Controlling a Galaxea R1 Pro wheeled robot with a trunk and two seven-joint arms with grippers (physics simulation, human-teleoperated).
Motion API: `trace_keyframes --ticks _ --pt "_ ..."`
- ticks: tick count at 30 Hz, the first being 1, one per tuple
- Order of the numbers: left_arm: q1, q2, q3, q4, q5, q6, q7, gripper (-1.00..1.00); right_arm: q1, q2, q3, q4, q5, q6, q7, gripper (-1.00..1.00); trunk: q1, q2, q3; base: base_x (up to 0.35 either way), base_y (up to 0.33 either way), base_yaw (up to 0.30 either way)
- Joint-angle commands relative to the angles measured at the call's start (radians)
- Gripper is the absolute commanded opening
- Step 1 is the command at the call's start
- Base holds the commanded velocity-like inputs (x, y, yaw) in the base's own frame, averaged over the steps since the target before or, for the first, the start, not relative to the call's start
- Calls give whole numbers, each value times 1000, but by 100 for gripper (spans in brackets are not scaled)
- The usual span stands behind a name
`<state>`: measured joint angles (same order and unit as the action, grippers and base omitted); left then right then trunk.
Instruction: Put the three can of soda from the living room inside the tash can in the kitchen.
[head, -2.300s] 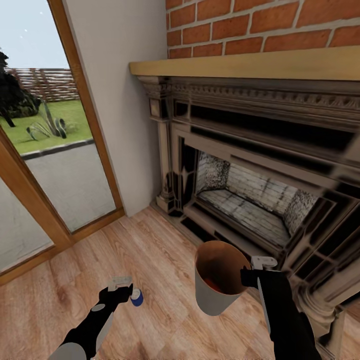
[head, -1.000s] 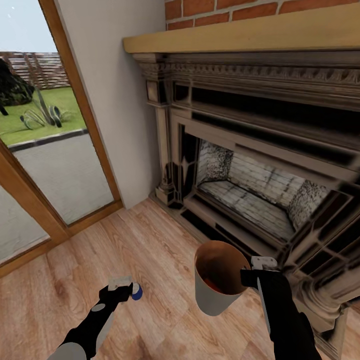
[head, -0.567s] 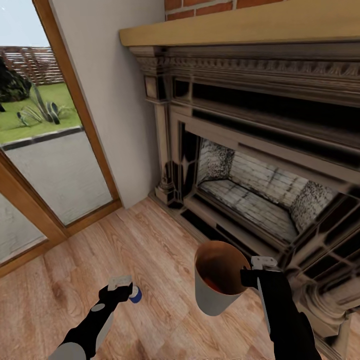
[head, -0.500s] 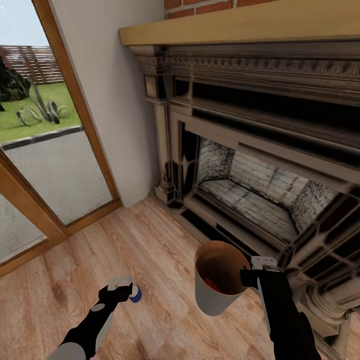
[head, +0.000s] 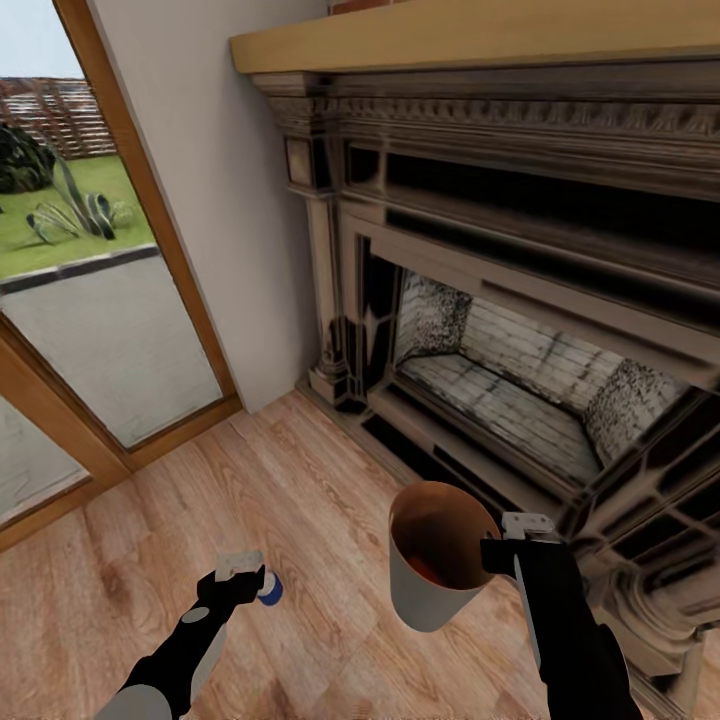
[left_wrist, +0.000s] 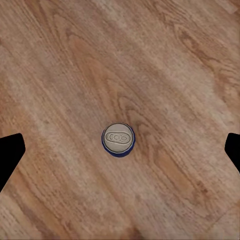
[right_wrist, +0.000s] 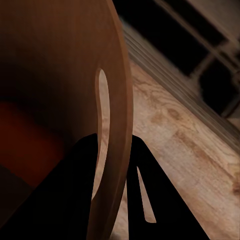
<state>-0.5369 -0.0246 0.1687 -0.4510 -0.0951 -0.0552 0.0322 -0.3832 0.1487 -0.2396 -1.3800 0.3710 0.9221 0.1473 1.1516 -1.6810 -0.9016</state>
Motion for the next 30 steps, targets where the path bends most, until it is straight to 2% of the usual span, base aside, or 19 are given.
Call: trace_keyframes --ticks 1,8,14,24,30 --pt "0 0 0 0 0 0 0 100 0 0 0 0 -17 0 3 -100 0 0 -2 0 0 0" --pt "0 0 0 0 0 0 0 100 0 0 0 1 -17 0 3 -100 0 0 -13 0 0 0" --pt "0 0 0 0 0 0 0 100 0 0 0 1 -17 0 3 -100 23 -42 -41 0 0 0" --pt "0 1 0 0 -1 0 0 100 0 0 2 18 -14 -1 3 -100 23 -42 -57 3 0 0" --pt "0 1 1 0 -2 0 0 100 0 0 2 21 -14 -1 3 -100 23 -42 -66 236 0 0"
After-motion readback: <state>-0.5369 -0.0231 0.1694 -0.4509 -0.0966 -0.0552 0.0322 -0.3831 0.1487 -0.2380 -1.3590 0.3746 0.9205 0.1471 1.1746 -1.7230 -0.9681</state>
